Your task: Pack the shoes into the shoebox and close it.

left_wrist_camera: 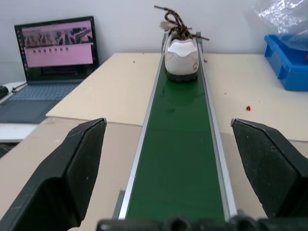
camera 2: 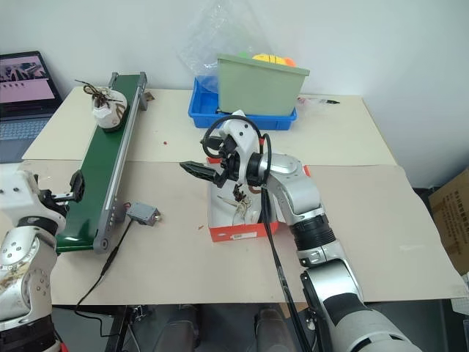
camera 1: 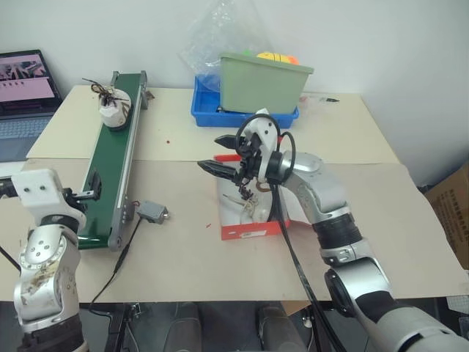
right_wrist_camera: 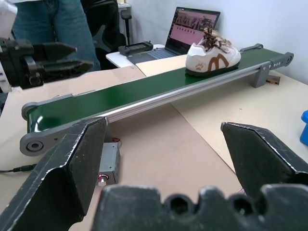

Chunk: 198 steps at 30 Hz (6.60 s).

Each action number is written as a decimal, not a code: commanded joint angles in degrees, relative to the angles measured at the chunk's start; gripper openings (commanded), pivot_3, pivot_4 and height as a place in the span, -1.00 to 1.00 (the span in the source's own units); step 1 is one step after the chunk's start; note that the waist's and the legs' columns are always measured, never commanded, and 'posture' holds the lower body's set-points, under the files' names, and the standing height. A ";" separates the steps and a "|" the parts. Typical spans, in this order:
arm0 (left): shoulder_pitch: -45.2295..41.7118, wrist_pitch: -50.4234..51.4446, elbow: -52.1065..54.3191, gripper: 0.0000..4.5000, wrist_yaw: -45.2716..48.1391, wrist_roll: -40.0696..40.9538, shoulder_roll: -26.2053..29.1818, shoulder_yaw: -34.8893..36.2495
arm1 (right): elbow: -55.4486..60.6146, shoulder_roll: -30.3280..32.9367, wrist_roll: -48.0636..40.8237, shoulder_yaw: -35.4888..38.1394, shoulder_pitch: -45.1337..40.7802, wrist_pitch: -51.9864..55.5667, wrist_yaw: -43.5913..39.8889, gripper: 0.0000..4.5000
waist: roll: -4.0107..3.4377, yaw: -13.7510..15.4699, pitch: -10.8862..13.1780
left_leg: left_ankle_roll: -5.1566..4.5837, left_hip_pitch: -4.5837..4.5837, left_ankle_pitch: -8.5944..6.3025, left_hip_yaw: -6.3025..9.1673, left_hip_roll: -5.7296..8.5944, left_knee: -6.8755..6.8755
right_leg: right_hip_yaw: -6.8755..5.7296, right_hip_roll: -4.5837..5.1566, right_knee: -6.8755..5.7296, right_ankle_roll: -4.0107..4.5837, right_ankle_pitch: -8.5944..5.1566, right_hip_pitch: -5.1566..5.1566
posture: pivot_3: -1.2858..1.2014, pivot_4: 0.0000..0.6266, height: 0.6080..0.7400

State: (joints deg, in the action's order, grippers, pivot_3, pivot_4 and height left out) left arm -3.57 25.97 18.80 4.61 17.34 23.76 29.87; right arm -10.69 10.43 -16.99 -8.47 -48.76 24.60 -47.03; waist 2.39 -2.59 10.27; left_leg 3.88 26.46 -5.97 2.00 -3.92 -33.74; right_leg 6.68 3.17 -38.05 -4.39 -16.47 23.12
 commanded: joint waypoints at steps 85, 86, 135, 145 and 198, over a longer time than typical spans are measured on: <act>-17.80 11.92 15.55 -0.18 -3.55 11.24 -20.97 -26.31 | 0.74 -7.77 -34.10 28.05 -7.22 26.75 27.37 0.52 | 0.02 -0.02 -0.01 | -0.02 0.00 0.02 0.02 0.03 -0.09 | 0.03 -0.01 -0.02 -0.02 0.00 -0.08 | 0.03 -0.52 1.00; -17.90 11.88 15.35 -0.18 -3.62 11.31 -21.15 -26.43 | 0.36 -7.68 -33.85 27.83 -7.31 26.44 27.31 0.37 | 0.02 -0.01 -0.01 | -0.02 0.00 0.01 0.02 0.03 -0.09 | 0.03 -0.01 -0.02 -0.02 0.00 -0.08 | 0.03 -0.52 1.00; -10.89 23.76 18.56 0.99 2.72 32.29 7.65 -3.00 | -1.67 8.85 -5.64 6.53 -7.63 31.72 28.05 -0.91 | -0.03 0.09 0.02 | -0.01 0.04 0.01 -0.01 0.02 -0.01 | 0.04 0.00 0.06 -0.01 -0.01 0.00 | 0.03 -0.52 1.00; -9.79 21.55 18.04 0.99 2.04 31.47 6.66 -5.07 | 9.36 11.46 -5.53 2.46 -2.36 40.72 24.44 -0.91 | -0.02 0.09 0.02 | -0.01 0.04 0.01 -0.01 0.02 -0.03 | 0.05 0.00 0.05 -0.01 -0.01 0.01 | 0.03 -0.52 1.00; -17.14 18.80 10.02 1.00 14.63 24.34 8.36 -18.98 | 17.35 21.11 -2.45 1.07 -1.90 37.39 6.76 0.72 | 0.19 0.31 -0.23 | -0.01 0.07 0.00 -0.01 0.01 -0.02 | 0.02 0.01 0.25 -0.03 -0.02 -0.04 | 0.03 -0.52 1.00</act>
State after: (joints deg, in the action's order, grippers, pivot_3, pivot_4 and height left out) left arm -19.02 46.40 28.92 17.72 42.41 31.60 11.18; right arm 4.36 30.09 -17.95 -9.64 -50.75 62.61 -38.38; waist 2.58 -2.27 10.04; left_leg 3.87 26.53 -5.97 1.99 -3.91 -33.77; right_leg 6.70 3.18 -37.78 -4.42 -16.50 23.08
